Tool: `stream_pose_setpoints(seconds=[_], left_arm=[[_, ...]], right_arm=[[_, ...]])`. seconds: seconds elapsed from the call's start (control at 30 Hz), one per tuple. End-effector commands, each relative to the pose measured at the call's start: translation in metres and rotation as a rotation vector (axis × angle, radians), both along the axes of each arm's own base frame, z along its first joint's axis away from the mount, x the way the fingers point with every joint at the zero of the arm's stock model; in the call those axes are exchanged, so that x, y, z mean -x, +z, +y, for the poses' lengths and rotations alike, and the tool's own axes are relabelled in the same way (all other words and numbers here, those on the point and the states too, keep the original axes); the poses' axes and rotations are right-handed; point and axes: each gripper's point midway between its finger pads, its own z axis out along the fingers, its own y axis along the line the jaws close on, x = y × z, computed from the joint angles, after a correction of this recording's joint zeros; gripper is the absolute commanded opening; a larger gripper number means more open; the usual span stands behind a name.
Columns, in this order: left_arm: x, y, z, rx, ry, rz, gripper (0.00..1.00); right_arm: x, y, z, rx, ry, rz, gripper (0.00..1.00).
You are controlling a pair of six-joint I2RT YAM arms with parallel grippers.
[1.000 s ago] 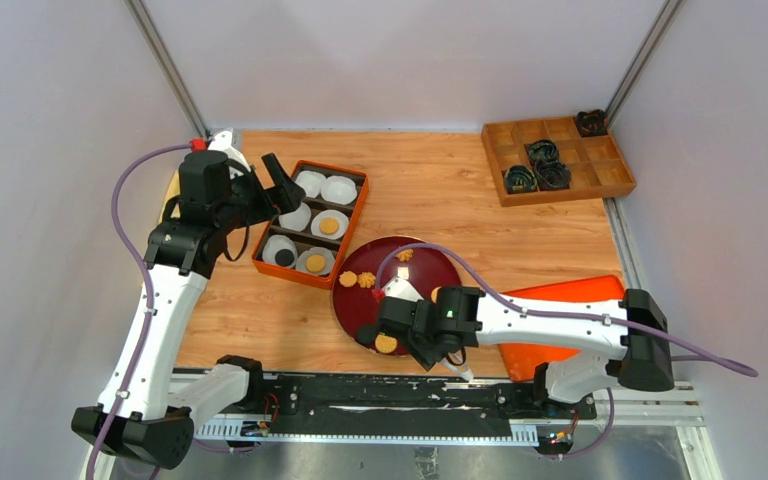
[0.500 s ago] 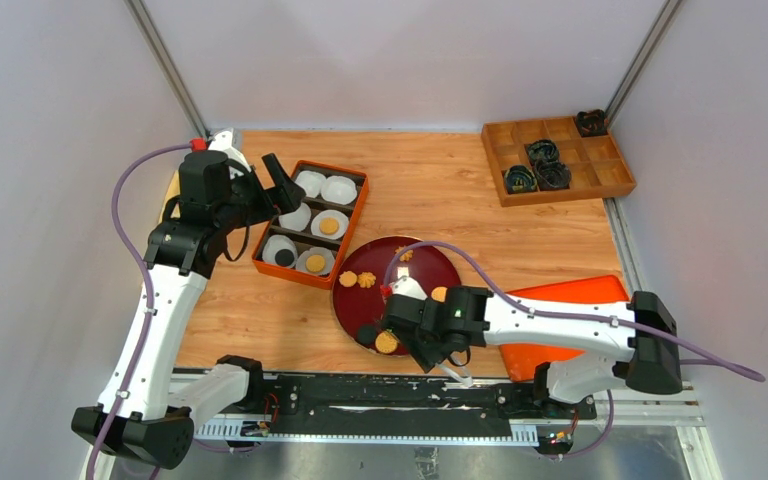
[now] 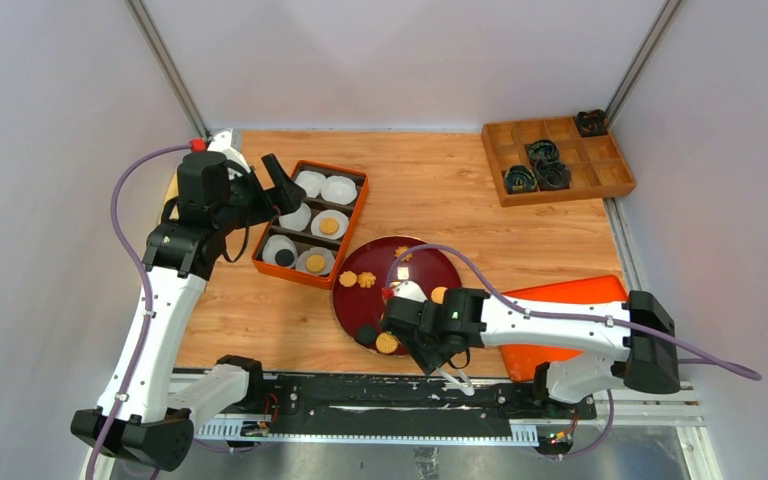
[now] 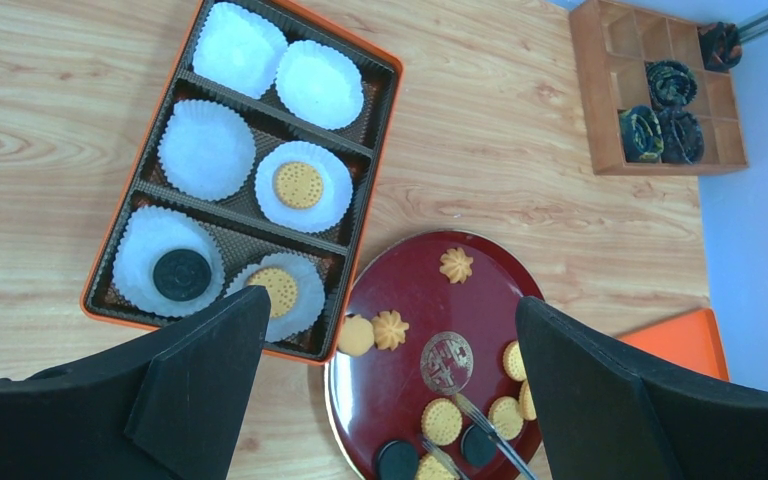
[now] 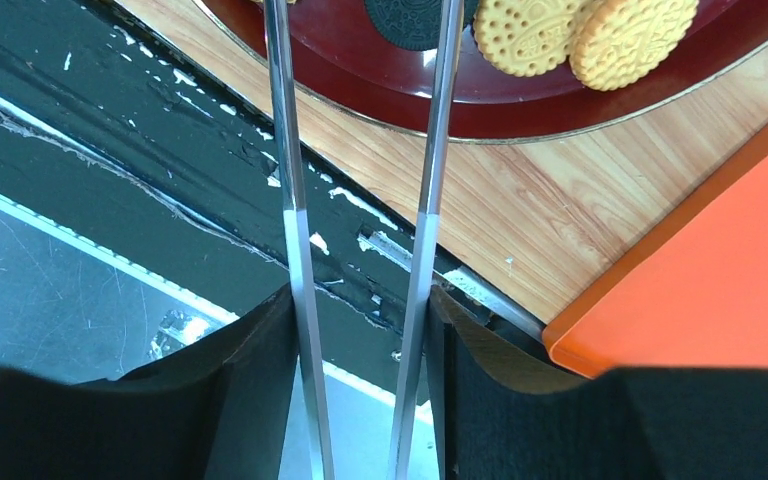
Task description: Pack the cookies
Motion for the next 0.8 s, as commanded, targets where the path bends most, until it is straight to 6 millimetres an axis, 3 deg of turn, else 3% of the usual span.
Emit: stream_pose_setpoints(seconds=[0.0,0.23,0.37,0.77], left_arm=[[0.005,0.006,-0.001,0.0,-0.014,-0.012,1.0],[0.005,0.011,-0.002,-0.001,-0.021,-0.026,1.0],[0.003,0.013,-0.004,0.007,-0.029,-0.026,1.0],[-0.002,0.017,-0.001,-0.008,-0.011,-0.037,1.0]], right_arm=[[0.001,-0.002,0.006,0.008,0.002,0.027,0.24],[-0.002,0.015,0.015,-0.045,-0.005,0.009,0.07],[-0.009,0.026,0.022,-0.073,0.002,-0.019,0.03],[-0.069,0.049,0.055,-0.116,0.017,-0.126,0.0]])
